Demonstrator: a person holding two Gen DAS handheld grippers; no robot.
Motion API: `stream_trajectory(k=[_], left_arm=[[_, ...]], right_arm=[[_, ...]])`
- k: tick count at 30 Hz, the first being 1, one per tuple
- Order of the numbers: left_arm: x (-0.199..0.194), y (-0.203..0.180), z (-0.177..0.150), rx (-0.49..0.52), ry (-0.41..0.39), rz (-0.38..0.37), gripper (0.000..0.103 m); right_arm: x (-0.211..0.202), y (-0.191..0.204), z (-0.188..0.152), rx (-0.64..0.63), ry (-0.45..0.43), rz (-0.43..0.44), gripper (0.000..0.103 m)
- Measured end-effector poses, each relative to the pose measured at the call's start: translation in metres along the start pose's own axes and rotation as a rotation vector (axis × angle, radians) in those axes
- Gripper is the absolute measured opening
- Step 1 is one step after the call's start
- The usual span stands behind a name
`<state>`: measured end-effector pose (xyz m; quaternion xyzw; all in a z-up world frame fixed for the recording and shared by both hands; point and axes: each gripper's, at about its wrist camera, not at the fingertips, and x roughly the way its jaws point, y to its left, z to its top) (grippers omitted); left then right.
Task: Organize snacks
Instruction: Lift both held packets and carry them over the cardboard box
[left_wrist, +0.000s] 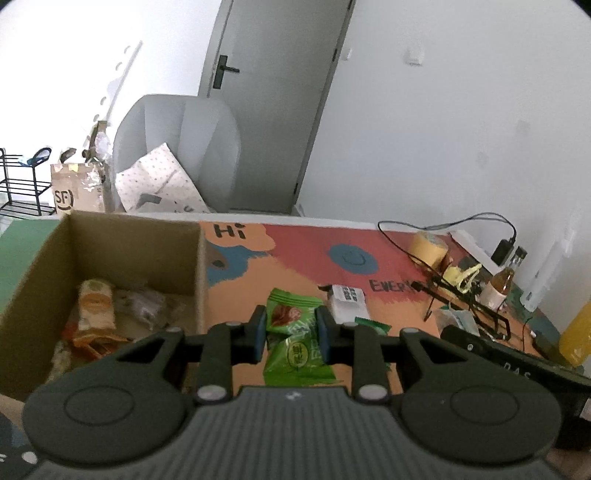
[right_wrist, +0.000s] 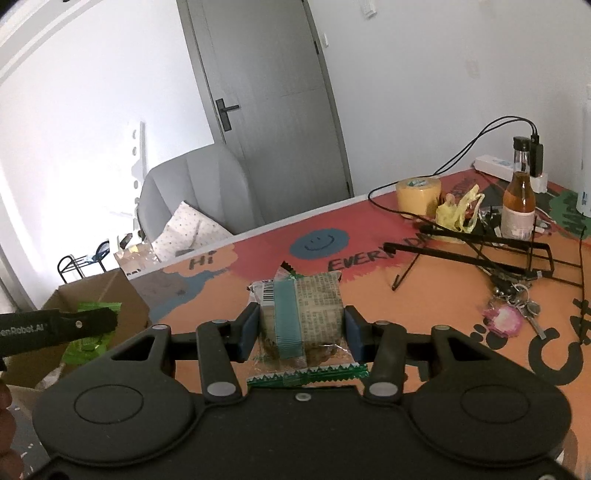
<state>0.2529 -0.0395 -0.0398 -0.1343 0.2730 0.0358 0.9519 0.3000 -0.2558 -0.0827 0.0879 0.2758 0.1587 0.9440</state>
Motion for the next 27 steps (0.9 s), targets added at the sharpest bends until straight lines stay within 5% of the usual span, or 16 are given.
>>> stream_trajectory(k=[27], left_arm=[[-0.043, 0.078, 0.023, -0.091, -0.087, 0.057, 0.027]], right_arm=[[-0.013, 0.081, 0.007, -0.069, -0.032, 0.096, 0.046]])
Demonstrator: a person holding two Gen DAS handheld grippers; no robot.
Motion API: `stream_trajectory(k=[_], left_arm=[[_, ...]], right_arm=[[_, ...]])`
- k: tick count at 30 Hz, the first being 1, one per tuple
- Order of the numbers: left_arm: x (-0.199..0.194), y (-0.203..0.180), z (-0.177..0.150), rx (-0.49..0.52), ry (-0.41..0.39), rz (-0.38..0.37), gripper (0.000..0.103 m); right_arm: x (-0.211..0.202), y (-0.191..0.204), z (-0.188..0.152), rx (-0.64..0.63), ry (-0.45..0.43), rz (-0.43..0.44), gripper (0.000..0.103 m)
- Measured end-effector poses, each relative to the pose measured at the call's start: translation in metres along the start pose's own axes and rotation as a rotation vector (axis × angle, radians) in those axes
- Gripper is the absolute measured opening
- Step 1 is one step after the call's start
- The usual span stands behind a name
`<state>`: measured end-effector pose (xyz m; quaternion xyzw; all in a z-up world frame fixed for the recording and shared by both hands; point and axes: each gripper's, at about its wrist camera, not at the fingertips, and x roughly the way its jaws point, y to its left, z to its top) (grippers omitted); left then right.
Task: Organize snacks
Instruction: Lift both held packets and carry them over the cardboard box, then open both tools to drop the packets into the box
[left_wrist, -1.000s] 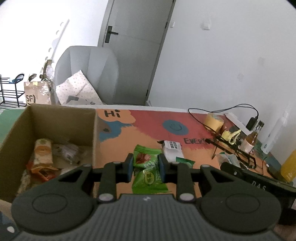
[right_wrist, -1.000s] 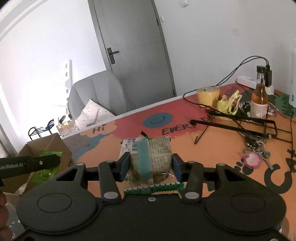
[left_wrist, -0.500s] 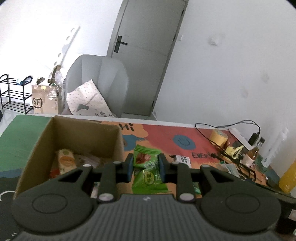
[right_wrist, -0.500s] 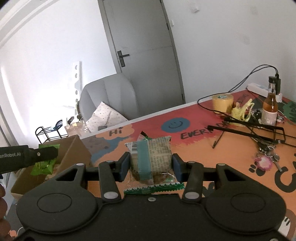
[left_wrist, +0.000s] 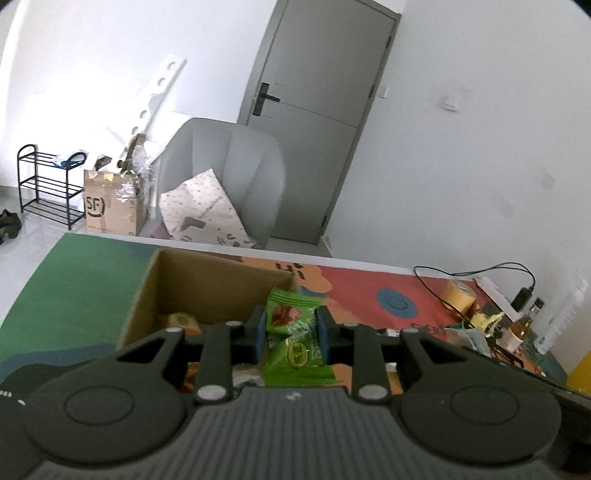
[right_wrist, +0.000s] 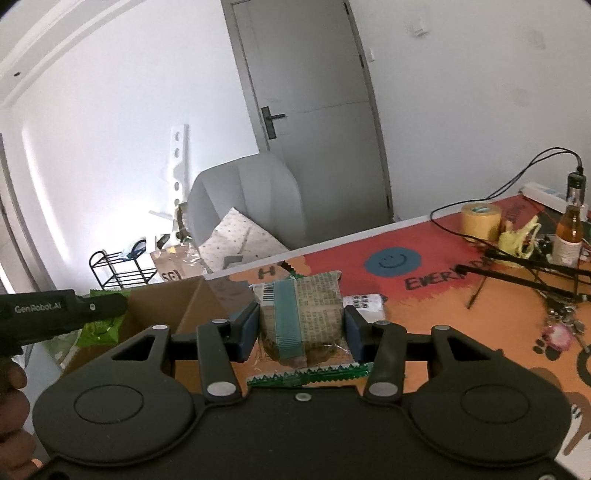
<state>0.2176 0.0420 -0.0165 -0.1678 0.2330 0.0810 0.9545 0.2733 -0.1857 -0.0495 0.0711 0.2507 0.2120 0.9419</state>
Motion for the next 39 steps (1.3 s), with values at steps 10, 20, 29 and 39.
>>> stream_trajectory(k=[10, 20, 29, 39], left_arm=[[0.011, 0.034, 0.001, -0.049, 0.041, 0.022, 0.027], [0.006, 0.054, 0.001, -0.092, 0.042, 0.039, 0.054], [-0.009, 0.068, 0.008, -0.090, 0.012, 0.061, 0.074], [-0.012, 0.084, 0.013, -0.116, 0.005, 0.109, 0.091]], right_arm=[[0.017, 0.031, 0.000, -0.028, 0.014, 0.034, 0.046], [0.027, 0.066, 0.007, -0.065, 0.018, 0.089, 0.046], [0.039, 0.096, 0.012, -0.084, 0.040, 0.169, 0.046], [0.039, 0.113, 0.020, -0.070, 0.027, 0.266, 0.060]])
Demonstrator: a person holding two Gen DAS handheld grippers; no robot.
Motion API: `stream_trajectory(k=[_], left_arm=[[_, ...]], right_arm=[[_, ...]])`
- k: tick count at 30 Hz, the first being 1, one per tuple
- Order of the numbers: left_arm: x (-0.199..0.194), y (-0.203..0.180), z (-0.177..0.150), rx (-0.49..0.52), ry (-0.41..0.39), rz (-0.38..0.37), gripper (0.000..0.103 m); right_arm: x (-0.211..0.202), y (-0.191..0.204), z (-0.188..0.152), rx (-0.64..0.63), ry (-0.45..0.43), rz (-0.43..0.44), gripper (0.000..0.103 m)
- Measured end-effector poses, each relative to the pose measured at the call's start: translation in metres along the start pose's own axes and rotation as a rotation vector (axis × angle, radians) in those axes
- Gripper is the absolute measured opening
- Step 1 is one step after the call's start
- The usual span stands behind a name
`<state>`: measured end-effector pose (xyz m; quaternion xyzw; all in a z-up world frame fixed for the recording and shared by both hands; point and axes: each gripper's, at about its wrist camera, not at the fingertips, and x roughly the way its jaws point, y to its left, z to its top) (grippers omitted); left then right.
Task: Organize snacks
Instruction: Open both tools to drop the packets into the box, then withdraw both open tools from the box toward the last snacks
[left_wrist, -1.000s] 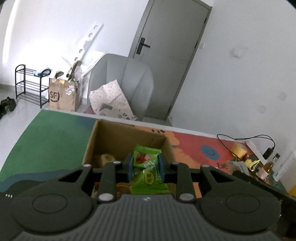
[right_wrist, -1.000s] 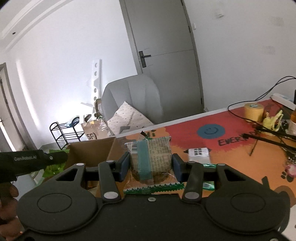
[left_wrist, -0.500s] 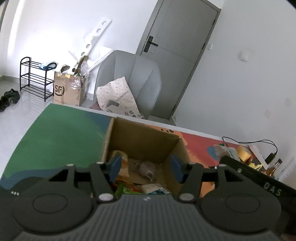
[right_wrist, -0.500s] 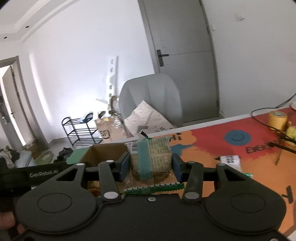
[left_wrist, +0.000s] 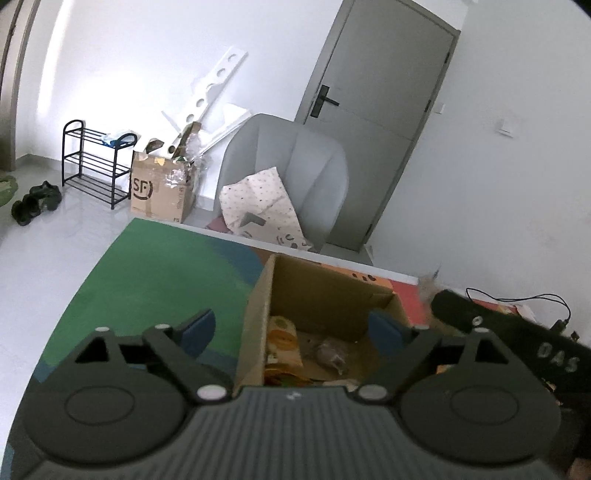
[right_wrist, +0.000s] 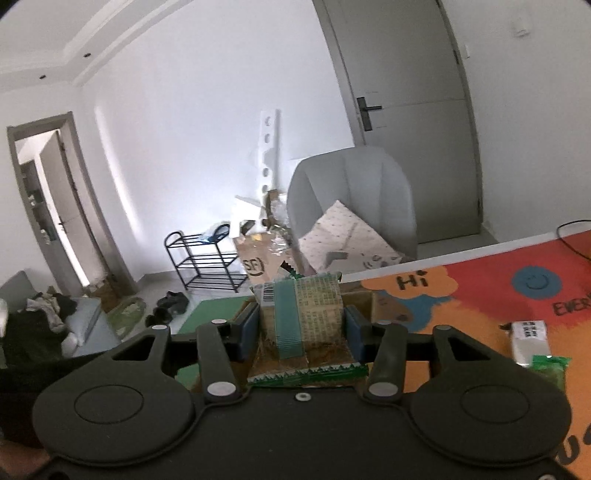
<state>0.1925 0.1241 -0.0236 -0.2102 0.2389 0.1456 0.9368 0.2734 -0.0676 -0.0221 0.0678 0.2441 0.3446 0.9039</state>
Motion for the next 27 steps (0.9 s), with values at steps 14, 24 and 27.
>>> stream_trajectory(k=[14, 24, 27], left_arm=[[0.008, -0.020, -0.006, 0.026, 0.016, -0.010, 0.095], [0.016, -0.047, -0.015, 0.064, 0.034, -0.067, 0.099], [0.017, -0.056, -0.018, 0.084, 0.039, -0.086, 0.100]], right_arm=[[-0.021, -0.037, -0.012, 0.045, 0.003, -0.112, 0.084], [-0.038, -0.061, -0.018, 0.061, -0.003, -0.167, 0.103], [-0.044, -0.068, -0.019, 0.069, -0.008, -0.187, 0.103]])
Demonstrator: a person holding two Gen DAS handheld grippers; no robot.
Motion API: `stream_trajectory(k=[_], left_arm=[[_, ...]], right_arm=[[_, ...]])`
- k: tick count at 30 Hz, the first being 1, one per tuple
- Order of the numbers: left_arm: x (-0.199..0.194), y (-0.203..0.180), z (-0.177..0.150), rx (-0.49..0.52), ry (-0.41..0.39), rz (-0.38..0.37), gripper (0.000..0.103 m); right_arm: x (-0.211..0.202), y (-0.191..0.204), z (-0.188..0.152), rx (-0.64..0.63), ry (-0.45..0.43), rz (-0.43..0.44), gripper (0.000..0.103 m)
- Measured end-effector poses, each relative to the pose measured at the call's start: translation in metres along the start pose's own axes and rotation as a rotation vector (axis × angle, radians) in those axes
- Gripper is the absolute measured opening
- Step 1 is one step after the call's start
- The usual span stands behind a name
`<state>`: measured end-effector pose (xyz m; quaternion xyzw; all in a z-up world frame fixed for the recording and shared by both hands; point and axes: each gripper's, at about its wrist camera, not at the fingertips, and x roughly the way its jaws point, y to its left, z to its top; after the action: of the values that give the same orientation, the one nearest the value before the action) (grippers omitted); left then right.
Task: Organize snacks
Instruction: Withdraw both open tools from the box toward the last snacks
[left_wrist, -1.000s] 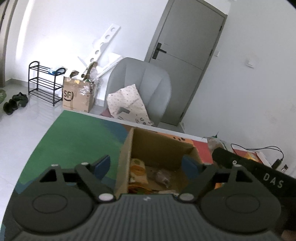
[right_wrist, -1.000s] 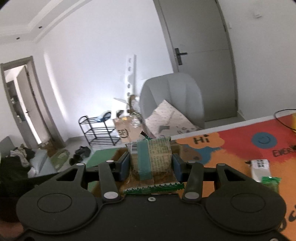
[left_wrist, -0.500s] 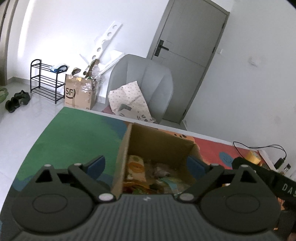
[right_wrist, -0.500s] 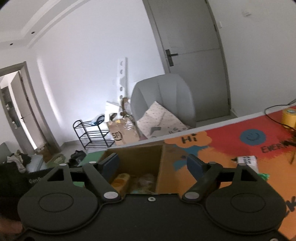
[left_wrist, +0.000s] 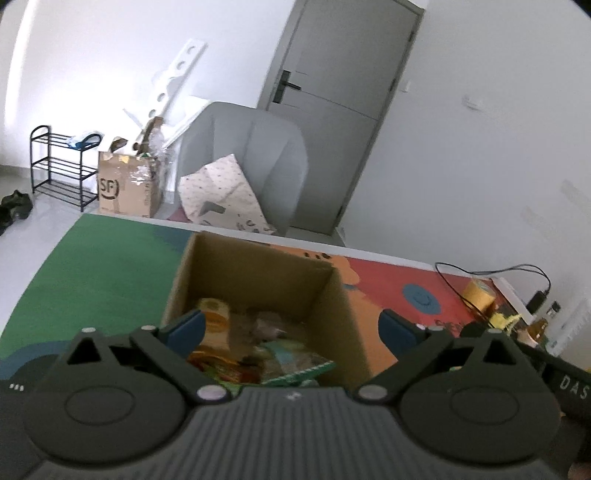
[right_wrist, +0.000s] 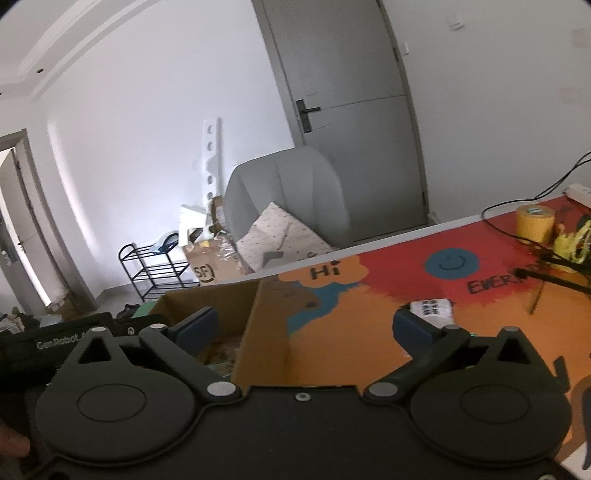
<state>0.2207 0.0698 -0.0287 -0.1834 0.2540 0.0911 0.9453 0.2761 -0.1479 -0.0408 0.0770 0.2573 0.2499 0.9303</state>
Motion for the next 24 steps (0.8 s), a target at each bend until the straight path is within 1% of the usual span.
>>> stream_trajectory(k=[7, 11, 24], left_arm=[[0.003, -0.018, -0.005, 0.015, 0.011, -0.040, 0.100], [0.008, -0.027, -0.008, 0.024, 0.014, -0.037, 0.100], [0.017, -0.055, -0.013, 0.039, 0.020, -0.070, 0.100]], right_arm=[[-0.006, -0.024, -0.003, 0.042, -0.001, -0.035, 0.103], [-0.008, -0.038, -0.005, 0.060, 0.001, -0.053, 0.103], [-0.018, -0.078, -0.009, 0.088, -0.005, -0.099, 0.103]])
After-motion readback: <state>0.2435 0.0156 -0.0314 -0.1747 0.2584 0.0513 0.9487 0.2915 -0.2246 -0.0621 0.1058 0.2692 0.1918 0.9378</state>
